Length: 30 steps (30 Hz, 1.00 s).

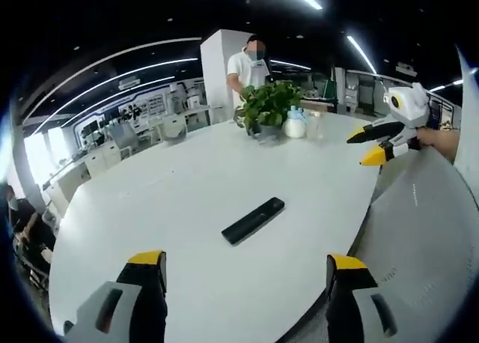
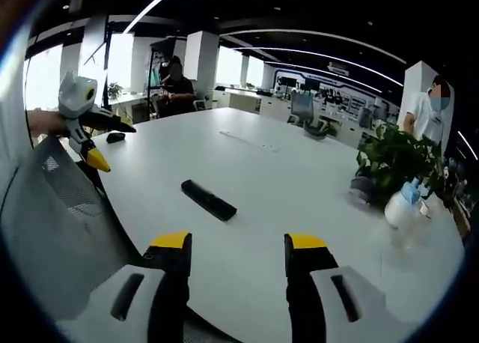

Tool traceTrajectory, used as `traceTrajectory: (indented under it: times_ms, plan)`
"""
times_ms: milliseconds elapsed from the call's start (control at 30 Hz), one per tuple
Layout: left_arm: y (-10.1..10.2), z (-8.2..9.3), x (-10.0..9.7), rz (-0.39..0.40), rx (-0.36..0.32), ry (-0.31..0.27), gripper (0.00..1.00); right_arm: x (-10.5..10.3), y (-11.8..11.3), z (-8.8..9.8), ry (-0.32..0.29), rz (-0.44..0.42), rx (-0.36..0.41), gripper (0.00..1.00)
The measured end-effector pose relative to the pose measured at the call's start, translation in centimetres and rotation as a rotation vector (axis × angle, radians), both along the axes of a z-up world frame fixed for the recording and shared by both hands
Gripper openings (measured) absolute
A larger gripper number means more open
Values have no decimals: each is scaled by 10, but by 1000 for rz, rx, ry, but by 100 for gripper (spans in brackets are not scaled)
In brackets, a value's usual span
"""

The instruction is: Press the specified remote control buttons in sequence, fully releasing each button before pressing the next.

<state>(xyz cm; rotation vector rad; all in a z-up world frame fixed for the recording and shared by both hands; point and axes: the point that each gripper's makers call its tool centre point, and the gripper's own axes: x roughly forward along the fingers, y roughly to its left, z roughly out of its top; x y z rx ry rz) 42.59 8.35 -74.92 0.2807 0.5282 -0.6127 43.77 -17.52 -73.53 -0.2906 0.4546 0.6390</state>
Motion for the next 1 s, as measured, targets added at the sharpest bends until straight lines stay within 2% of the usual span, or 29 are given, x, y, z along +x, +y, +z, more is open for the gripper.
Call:
traceTrajectory:
  times_ms: [100,200,300,333,433,500,533,600,800,933,1000]
  plan:
    - [0,-7,-4,-17,28,6,92,1,-1,-1,3,-7,4,51]
    - [1,-8,-5,-20,25,10,92,1,-2,-3,14,-10,3,51]
    - [1,-5,-3,-7,-25,22,92,0,-1,-8,36,-6,-10,51]
    - [1,-2,-1,0,-62,26,92,-1,-1,-11,46,0,-23,51]
    - [7,-1,1,5,-81,50,92,-1,0,-9,30,13,-37,51]
    - [14,0,7,7,-70,40,92,1,-3,-5,4,-1,-26,50]
    - [20,0,12,11,-48,27,91,1,-4,-4,4,-7,-19,50]
    - [24,-3,16,14,-24,38,91,2,-5,-5,11,-13,-11,50]
    - [8,6,24,-46,-16,15,91,-1,-1,-9,24,11,-35,50]
    - [-5,6,28,-115,38,19,91,0,-2,-9,22,6,-35,50]
    - [-12,7,32,-140,42,19,91,1,-3,-7,19,-3,-26,50]
